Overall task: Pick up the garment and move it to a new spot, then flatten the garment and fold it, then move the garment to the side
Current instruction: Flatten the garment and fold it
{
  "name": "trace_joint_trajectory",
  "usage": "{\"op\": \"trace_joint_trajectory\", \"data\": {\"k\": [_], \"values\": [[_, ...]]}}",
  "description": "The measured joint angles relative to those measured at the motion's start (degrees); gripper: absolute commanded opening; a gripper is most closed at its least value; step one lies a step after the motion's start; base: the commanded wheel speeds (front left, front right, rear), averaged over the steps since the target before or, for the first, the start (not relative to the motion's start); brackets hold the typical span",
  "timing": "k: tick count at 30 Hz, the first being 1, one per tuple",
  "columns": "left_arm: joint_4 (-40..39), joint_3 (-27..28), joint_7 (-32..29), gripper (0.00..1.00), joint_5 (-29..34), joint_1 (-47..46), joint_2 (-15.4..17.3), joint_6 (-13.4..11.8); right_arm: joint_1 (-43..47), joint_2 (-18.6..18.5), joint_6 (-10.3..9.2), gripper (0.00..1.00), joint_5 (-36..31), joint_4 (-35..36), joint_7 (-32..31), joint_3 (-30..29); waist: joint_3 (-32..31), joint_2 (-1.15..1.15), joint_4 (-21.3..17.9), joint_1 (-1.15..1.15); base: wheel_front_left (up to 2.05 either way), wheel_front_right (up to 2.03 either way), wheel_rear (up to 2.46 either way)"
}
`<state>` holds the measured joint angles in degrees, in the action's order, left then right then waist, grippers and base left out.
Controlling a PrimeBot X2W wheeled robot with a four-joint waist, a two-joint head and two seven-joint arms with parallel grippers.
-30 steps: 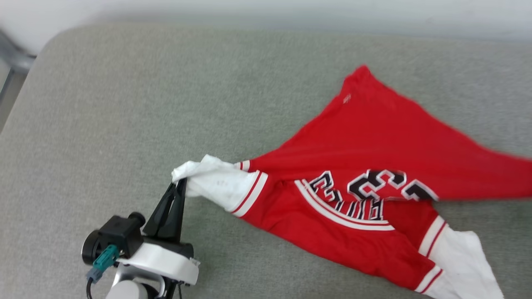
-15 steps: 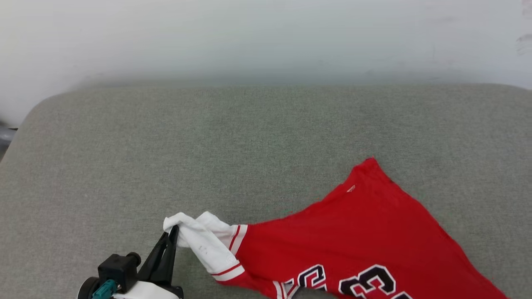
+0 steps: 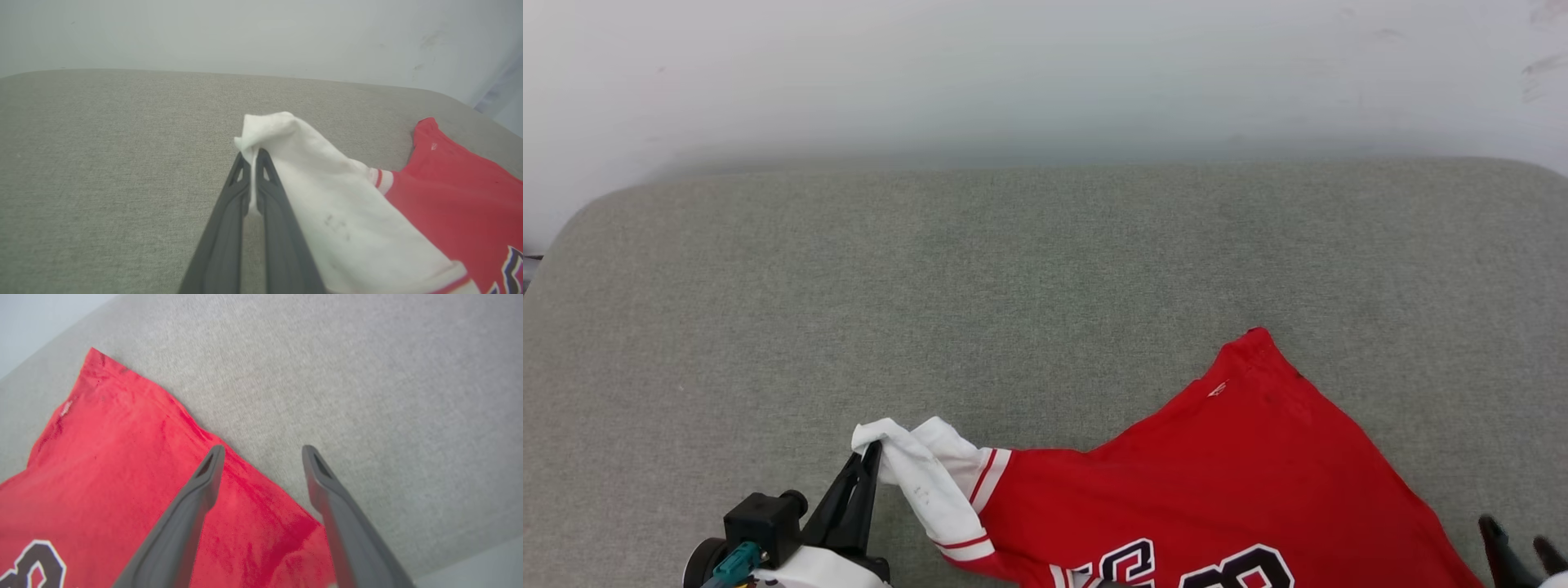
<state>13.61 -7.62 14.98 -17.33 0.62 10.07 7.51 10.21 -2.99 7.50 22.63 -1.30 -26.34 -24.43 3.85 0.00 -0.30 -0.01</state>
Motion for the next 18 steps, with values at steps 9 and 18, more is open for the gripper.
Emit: {"op": "trace_joint_trajectory", "data": {"k": [9,18], "values": [[-0.91,-1.35,0.0,0.0,-0.07,-3.13,-0.38,0.0,-10.78,-4.14,0.0,1.0,1.92,-4.46,17.56,7.97,2.85,0.0,1.73,0.01,0.0,0.0,0.0],[-2.13,-3.07,0.0,0.0,0.02,-6.82,-1.18,0.0,-25.82,-14.71,0.0,1.0,4.81,-12.62,1.51,22.3,6.58,0.0,3.7,0.01,0.0,0.0,0.0]]}}
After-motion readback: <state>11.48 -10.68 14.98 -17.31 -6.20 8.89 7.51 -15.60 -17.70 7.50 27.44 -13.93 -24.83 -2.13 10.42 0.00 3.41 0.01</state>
